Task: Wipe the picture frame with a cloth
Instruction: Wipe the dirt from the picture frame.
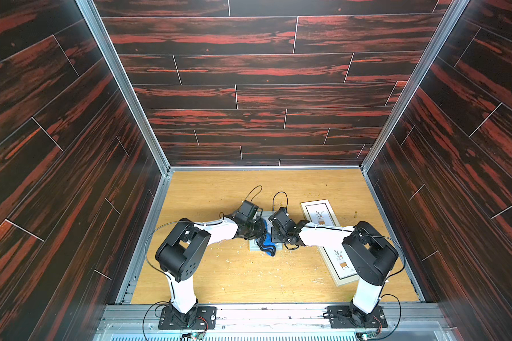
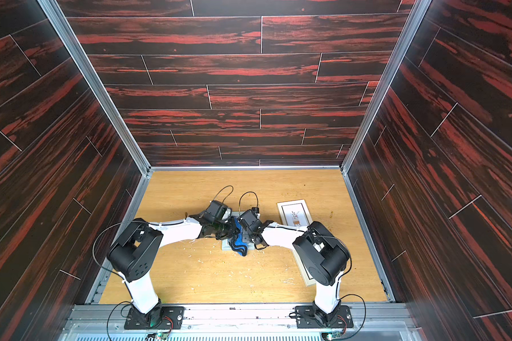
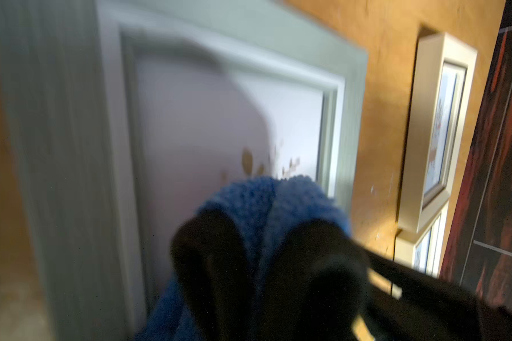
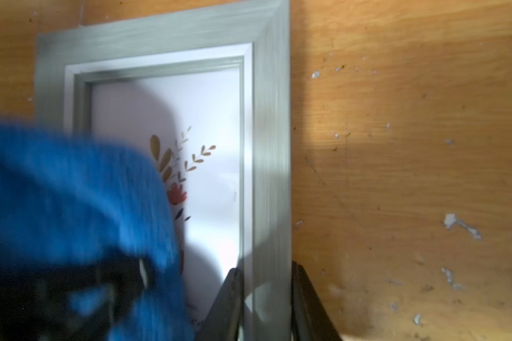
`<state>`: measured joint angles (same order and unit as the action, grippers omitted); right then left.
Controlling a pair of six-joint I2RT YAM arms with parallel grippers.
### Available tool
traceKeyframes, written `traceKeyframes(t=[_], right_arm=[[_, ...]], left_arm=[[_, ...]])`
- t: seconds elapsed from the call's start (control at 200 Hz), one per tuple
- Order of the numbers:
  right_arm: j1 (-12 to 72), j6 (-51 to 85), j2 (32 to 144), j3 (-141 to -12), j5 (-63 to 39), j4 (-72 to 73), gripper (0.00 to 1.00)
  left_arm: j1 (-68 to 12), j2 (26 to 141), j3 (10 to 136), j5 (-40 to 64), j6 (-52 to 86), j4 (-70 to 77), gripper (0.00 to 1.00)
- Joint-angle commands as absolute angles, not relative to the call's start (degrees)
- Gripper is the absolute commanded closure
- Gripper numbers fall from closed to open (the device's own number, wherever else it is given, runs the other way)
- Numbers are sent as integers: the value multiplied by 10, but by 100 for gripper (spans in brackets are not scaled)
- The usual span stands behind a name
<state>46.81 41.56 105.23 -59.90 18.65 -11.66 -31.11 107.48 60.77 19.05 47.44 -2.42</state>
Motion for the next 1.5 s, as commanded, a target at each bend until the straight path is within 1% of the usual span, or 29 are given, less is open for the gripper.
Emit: traceKeyframes(t=[0.0,0.06,0.18,0.266,0.326,0.421,0.521,0.716,0.862,0.947,1.037,1.162,1.298,1.378,1.498], right_arm=[[464,417,1054,-604,194,-128,92],[464,417,1051,-603,195,-131,92],[463,418,1039,-595,199,-132,92],[464,418,1034,-589,202,-132,92],[463,419,1033,-589,204,-133,92],[463,419,1034,-589,205,-131,92],[463,418,1039,-591,205,-129,92],[462,413,1048,-599,206,-131,92],[461,414,1049,-599,206,-129,92],[461,416,1048,-597,204,-128,92],[461,417,1043,-594,204,-127,92],[461,418,1035,-589,206,-129,92],[461,419,1029,-584,208,-130,92],[461,418,1028,-584,210,-132,92],[461,418,1032,-584,211,-130,92]], left_arm=[[-287,1129,662,177,474,-2,100],[-281,1169,707,182,473,0,100],[-267,1217,782,157,454,-27,100],[-258,1233,822,149,438,-55,100],[-258,1223,828,154,420,-85,100],[-266,1185,786,165,415,-90,100],[-277,1136,716,174,414,-87,100],[-333,1056,607,188,419,-104,100],[-338,1031,573,192,431,-102,100],[-326,1038,597,180,417,-116,100],[-301,1069,651,177,403,-129,100],[-275,1136,742,165,399,-133,100],[-267,1208,845,167,385,-168,100],[-268,1217,849,168,383,-174,100],[-275,1168,777,163,380,-157,100]])
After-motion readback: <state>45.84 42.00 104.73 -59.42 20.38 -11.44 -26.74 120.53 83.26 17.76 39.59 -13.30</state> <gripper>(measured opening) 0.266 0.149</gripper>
